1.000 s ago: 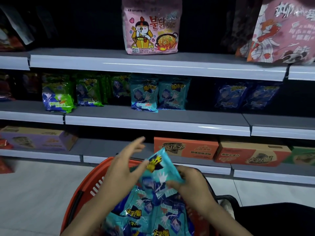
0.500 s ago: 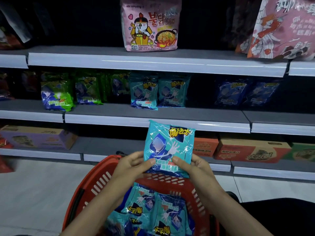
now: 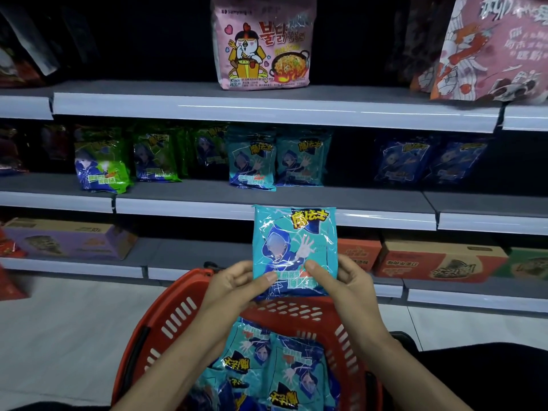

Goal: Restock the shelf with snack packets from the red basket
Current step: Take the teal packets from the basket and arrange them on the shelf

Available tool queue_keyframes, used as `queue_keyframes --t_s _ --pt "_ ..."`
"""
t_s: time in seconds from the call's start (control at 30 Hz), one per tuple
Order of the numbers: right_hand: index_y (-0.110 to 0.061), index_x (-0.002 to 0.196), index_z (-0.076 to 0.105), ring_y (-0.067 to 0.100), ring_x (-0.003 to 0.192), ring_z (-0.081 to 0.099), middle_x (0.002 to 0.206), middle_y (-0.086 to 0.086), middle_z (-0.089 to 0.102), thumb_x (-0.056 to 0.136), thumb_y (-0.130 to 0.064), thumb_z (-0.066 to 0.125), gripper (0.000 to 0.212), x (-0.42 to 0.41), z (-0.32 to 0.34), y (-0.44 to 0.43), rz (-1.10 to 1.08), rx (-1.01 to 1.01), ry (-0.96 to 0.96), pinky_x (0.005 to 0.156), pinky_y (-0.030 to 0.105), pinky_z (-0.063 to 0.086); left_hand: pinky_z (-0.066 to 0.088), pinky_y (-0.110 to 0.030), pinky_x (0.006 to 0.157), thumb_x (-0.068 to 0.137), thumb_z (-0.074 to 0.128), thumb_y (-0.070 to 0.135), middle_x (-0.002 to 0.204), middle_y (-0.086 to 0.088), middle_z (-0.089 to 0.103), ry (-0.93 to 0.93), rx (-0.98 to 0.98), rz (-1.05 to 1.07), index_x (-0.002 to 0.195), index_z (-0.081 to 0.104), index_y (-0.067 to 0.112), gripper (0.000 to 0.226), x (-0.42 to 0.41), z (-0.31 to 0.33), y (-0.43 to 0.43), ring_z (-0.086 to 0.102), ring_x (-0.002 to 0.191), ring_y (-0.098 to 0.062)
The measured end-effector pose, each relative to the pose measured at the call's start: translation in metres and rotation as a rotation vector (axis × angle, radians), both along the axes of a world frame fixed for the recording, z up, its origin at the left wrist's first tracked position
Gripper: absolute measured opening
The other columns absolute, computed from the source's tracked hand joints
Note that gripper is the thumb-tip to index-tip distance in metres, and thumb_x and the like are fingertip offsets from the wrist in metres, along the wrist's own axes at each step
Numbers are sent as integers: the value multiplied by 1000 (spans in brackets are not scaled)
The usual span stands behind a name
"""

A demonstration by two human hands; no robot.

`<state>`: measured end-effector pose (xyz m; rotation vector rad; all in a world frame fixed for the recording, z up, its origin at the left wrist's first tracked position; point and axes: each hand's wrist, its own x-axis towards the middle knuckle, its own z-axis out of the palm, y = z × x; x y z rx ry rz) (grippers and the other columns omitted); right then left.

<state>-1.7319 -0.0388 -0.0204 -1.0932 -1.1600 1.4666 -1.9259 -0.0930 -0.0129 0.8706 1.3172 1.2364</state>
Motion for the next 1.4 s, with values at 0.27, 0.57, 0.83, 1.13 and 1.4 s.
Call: queue_keyframes --t_s 0.27,0.57,0.83,1.13,1.4 --pt "-15 107 68 20 99 76 103 -2 79 85 -28 81 29 1 -2 1 -55 64 -69 87 45 63 55 -60 98 84 81 26 115 -8 78 16 45 30 119 72 14 38 -2 -2 3 73 110 -36" --pt "-30 107 65 4 93 72 99 -16 76 85 -32 85 29 -7 -8 12 -165 243 -273 76 27 60 63 -32 87 89 80 19 104 4 81 178 140 143 112 78 22 24 7 -7 22 77 98 -17" --pt "-26 111 66 11 101 46 102 -11 51 86 -54 76 39 -19 -27 53 -331 488 -844 81 36 54 61 -35 77 88 82 29 95 4 74 570 107 248 100 79 30 13 0 -29 67 71 80 -8" --pt "-22 109 61 11 77 51 95 -1 56 92 -48 71 33 -38 -10 117 -312 359 -806 56 28 34 59 -30 69 87 81 25 83 7 77 643 51 346 99 78 15 15 -1 -22 149 73 78 -12" --pt "-23 108 60 19 86 64 102 7 65 94 -39 67 22 -56 -14 190 -299 230 -603 70 38 52 61 -41 82 91 79 23 83 2 73 556 46 437 91 74 16 8 -3 -10 227 73 87 -25"
